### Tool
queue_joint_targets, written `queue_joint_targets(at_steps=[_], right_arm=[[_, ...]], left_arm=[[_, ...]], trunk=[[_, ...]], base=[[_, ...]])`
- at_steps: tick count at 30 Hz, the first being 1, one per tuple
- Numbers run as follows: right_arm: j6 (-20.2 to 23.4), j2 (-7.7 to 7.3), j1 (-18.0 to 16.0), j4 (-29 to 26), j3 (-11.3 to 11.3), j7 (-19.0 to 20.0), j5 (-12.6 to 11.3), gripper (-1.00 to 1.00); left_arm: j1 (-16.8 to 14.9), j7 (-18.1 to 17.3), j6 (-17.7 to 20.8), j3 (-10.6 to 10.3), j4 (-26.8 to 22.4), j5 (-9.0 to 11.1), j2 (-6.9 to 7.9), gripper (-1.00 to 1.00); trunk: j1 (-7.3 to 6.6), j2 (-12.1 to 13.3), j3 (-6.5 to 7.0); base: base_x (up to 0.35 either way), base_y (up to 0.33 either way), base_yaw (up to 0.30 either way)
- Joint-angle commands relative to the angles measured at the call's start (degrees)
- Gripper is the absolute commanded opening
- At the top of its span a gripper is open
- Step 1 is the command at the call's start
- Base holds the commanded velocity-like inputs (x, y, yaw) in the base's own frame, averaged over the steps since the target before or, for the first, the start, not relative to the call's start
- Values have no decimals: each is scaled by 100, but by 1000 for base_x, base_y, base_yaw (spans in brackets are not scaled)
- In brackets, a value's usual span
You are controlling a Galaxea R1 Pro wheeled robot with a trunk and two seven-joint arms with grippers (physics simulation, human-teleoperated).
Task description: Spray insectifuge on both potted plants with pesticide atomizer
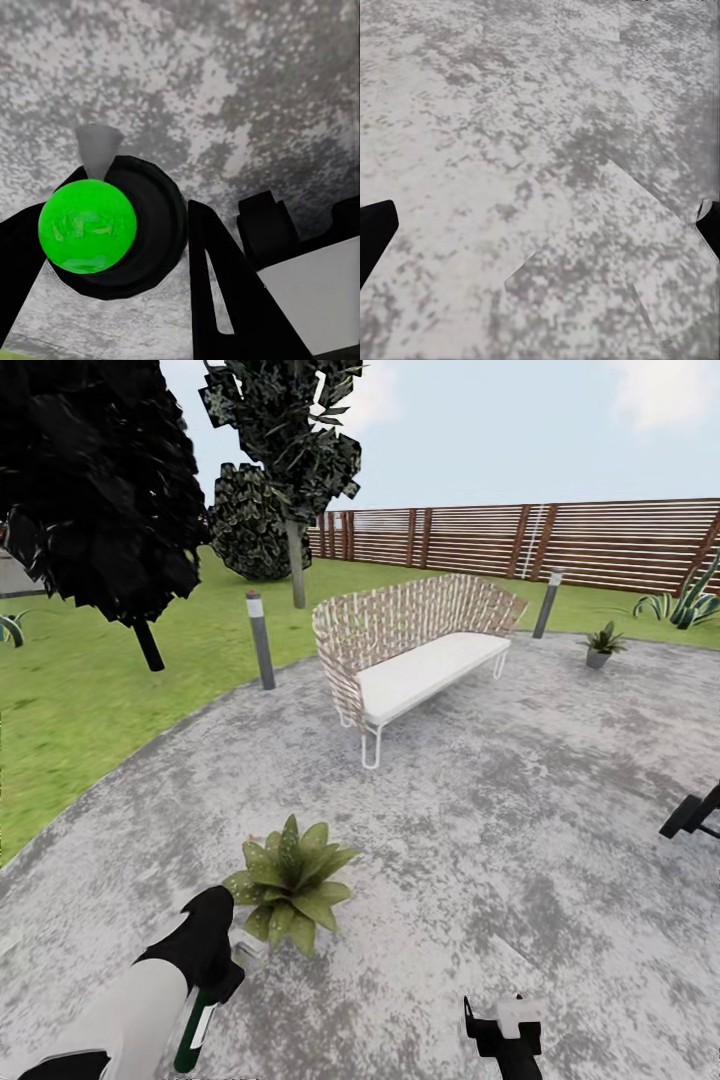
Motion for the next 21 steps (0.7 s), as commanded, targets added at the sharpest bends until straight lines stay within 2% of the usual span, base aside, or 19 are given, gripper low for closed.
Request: queue_joint_targets(at_steps=[1,11,16,21], right_arm=[[-2,0,-3,4,7,-55,61,100],[-2,0,-3,4,4,-55,61,100],[-2,0,-3,2,5,-55,61,100],[-10,-13,-3,-5,7,-40,61,100]], left_arm=[[-3,-49,25,46,-19,-62,-9,-100],[-4,-49,25,46,-45,-66,-107,-100],[-4,-48,32,45,-61,-62,-129,-100],[-3,-48,34,46,-94,-66,-133,-100]], trunk=[[-1,-2,-5],[-1,-2,-5],[-1,-2,-5],[-1,-2,-5]], base=[[0,-270,140],[30,-269,218],[196,-225,210],[228,-157,34]])
